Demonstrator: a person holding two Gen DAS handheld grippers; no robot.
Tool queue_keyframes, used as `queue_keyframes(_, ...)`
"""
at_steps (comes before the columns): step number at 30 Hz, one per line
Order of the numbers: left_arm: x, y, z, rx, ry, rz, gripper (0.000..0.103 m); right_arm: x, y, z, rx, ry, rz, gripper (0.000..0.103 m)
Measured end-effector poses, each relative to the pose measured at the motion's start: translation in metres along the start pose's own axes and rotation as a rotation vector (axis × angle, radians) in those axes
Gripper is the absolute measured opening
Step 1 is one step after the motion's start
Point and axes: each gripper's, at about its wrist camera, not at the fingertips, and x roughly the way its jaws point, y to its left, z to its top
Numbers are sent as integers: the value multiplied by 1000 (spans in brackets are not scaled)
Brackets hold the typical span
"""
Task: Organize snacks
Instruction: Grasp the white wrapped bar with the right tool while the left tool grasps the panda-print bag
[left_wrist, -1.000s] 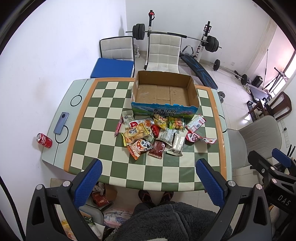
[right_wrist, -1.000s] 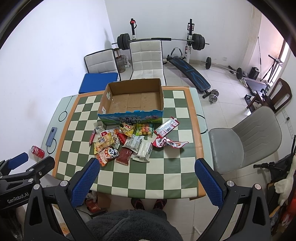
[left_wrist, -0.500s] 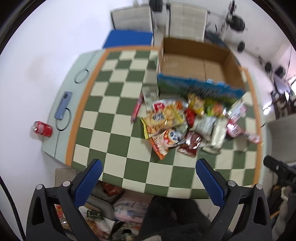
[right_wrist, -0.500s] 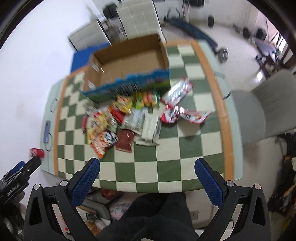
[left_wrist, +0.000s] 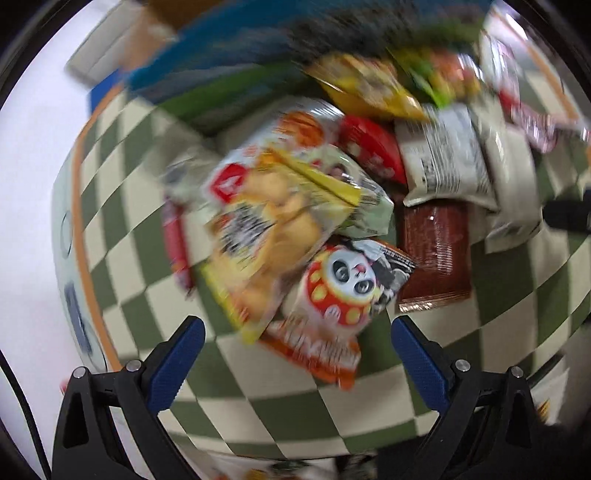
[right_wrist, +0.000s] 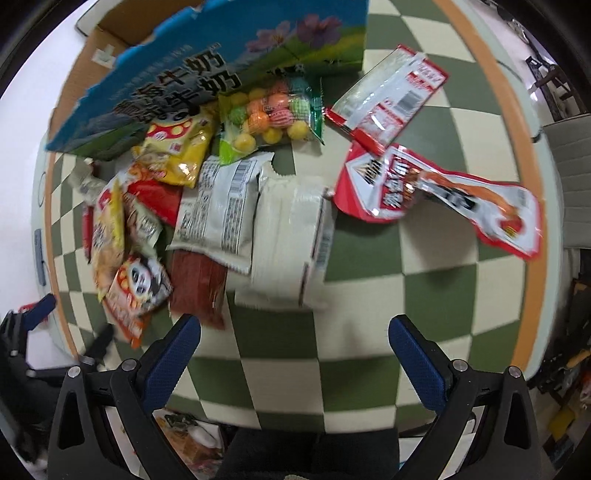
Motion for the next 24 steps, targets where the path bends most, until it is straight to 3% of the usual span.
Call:
queue_keyframes(5,24,-14,13,90,36,-10,99,27,7,23,23,27,-7,101)
queue_keyframes(8,27,-17,15,93,34,-5,95,43,11,33,34,41,-43,94)
queue_keyframes(10,27,-13,15,48,42,-31,92,48,12,36,39,41,-55,73)
queue_keyframes(13,27,1,11,-95,73,-117,86,55,11,30,42,39,-54,55)
queue_keyframes(19,40,37,-8,-385,169,-336,86,62,7,0,-10,100,-105,53)
queue_keyframes(21,47,42,-11,-411,194,-385,86,64,4,-12,-23,133,-113,53)
queue_keyframes(24,53,44,-7,-393,201,-378,86,66,-3,-19,0,161,-90,55)
